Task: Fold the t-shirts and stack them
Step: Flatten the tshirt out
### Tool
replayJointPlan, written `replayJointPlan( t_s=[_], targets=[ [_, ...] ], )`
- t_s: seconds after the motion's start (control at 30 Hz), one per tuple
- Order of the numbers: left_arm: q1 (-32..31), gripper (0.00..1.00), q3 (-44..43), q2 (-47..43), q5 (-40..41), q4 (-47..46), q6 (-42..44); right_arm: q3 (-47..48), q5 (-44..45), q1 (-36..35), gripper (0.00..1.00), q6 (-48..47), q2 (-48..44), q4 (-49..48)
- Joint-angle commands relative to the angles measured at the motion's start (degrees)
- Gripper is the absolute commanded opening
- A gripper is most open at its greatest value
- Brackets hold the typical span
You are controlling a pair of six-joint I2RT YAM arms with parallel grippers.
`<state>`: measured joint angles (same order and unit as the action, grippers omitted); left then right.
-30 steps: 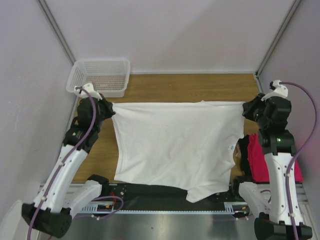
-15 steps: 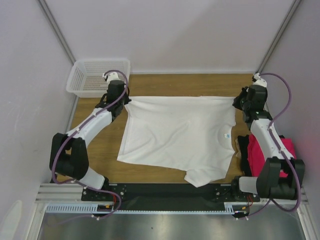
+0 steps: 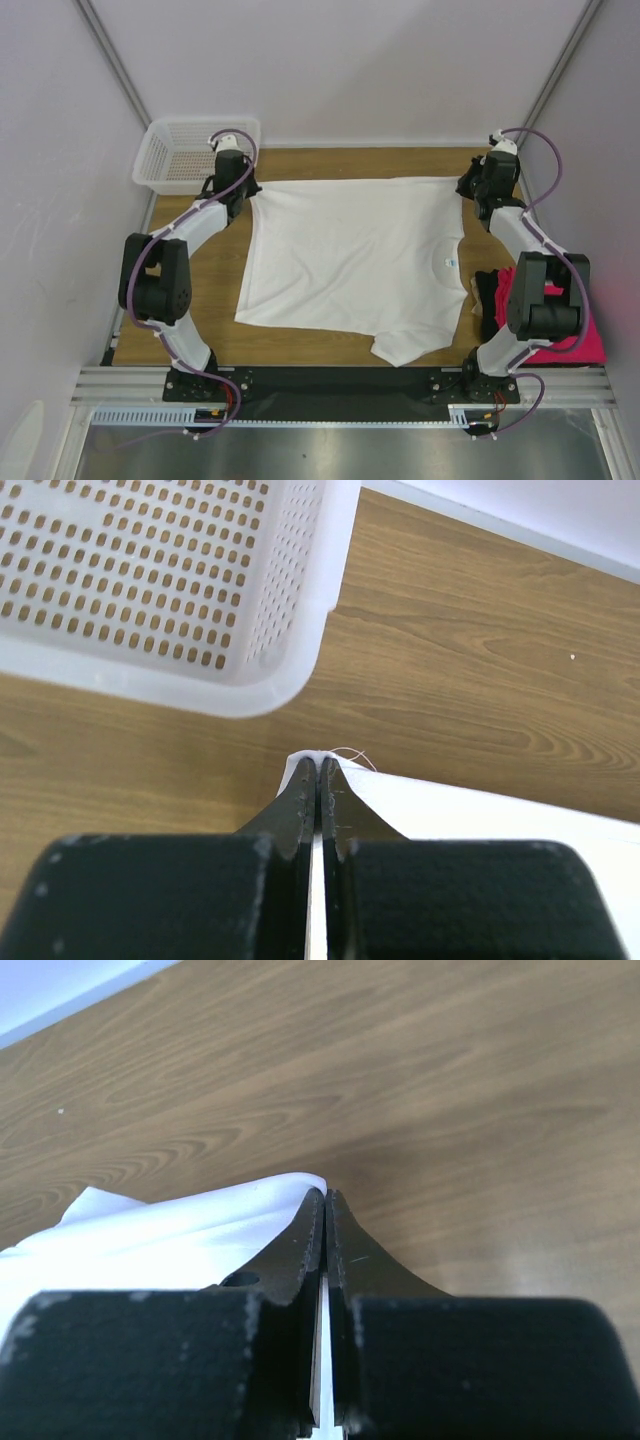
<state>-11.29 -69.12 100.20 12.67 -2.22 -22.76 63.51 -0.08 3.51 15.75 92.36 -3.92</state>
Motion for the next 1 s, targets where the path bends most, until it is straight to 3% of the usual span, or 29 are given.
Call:
replayJointPlan(
  t_s=[0.0,0.23,0.67,0.77,0.8,0.83,0.87,0.9,0.97],
  targets=[
    [3.20,0.00,-1.11,0.17,-5.18,-7.26,6.22,4.17,-0.96,0.62,0.00,-3.09,1.68,-5.91],
    [3.20,0.00,2.59,0.52,-10.12,-13.42,12.57,6.10,-4.23,0.62,0.00,-3.71,5.90,-8.56],
    [3.20,0.00,-2.68,5.79,-8.19,-9.39,13.36,12.87,-6.08,0.53,0.00,-4.15,11.53,-6.19],
    [3.20,0.10,-4.08,5.79,-7.48,-7.98,13.10,14.45,-5.73,0.45,0.01,-4.32,12.32,-4.70],
    [3.20,0.15,-4.53,5.62,-7.39,-7.72,13.10,15.24,-5.38,0.45,0.06,-4.41,12.93,-3.99],
    [3.20,0.33,-4.96,5.44,-7.22,-6.84,13.10,16.20,-5.37,0.45,0.14,-4.32,13.20,-3.03],
    [3.20,0.42,-5.84,5.01,-7.22,-6.31,13.10,17.26,-5.55,0.45,0.36,-4.41,13.64,-0.50],
    [3.12,0.60,-6.37,3.96,-7.48,-5.61,13.18,19.79,-5.90,0.45,0.50,-4.41,13.99,1.01],
    [2.94,0.74,-7.43,2.11,-7.74,-3.68,12.84,22.35,-5.90,0.36,0.70,-4.32,13.99,5.91]
  ],
)
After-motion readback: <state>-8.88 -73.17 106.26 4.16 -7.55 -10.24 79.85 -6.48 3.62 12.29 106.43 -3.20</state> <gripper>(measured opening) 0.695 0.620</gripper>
